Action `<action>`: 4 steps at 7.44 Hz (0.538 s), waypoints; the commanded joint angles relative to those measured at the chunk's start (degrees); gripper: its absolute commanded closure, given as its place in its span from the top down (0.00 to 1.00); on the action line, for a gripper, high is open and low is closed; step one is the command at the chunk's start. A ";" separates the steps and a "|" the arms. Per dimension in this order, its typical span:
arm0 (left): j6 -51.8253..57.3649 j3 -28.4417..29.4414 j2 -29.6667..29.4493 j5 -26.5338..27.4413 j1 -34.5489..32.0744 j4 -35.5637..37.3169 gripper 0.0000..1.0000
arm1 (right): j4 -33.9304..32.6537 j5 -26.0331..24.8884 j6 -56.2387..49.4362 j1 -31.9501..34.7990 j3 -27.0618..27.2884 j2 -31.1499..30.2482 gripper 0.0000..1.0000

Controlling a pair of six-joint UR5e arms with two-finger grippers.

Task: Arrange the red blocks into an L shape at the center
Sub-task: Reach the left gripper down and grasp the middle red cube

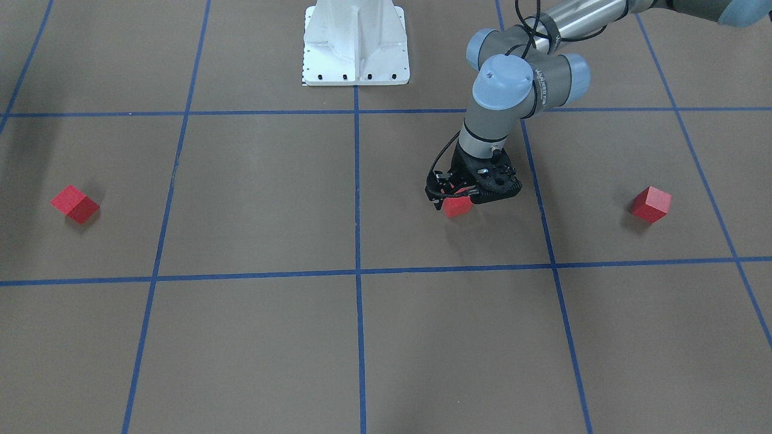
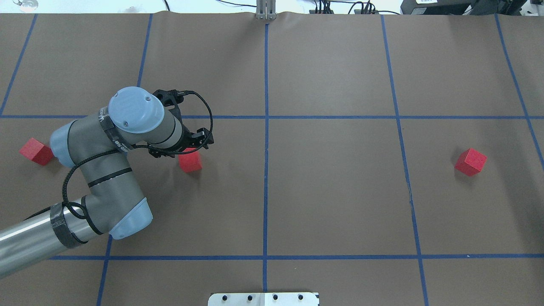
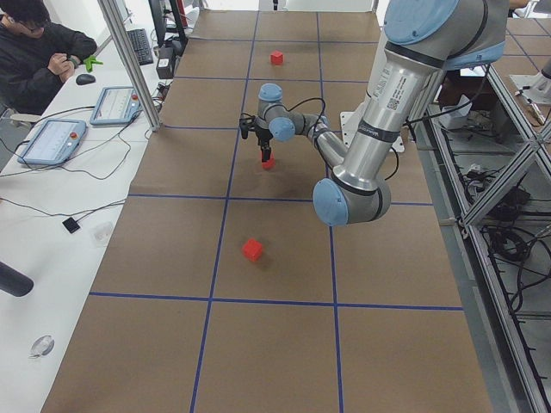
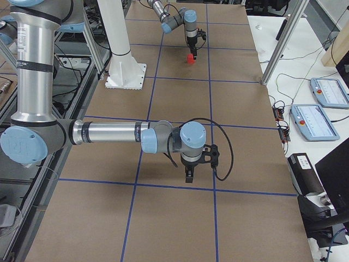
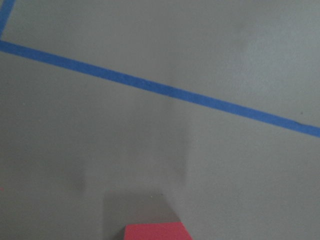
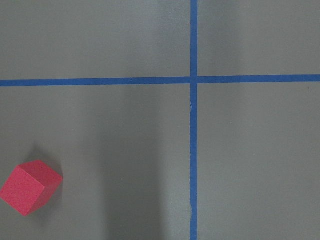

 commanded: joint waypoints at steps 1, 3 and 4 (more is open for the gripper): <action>0.38 0.62 0.14 0.19 0.31 0.03 0.99 | 0.00 0.03 0.00 0.00 0.00 0.00 1.00; 0.38 1.50 -0.03 0.19 0.31 0.03 0.59 | 0.00 0.03 0.00 0.00 0.00 0.00 1.00; 0.38 2.02 -0.21 0.18 0.31 0.03 0.37 | 0.00 0.21 0.00 0.00 0.26 0.00 1.00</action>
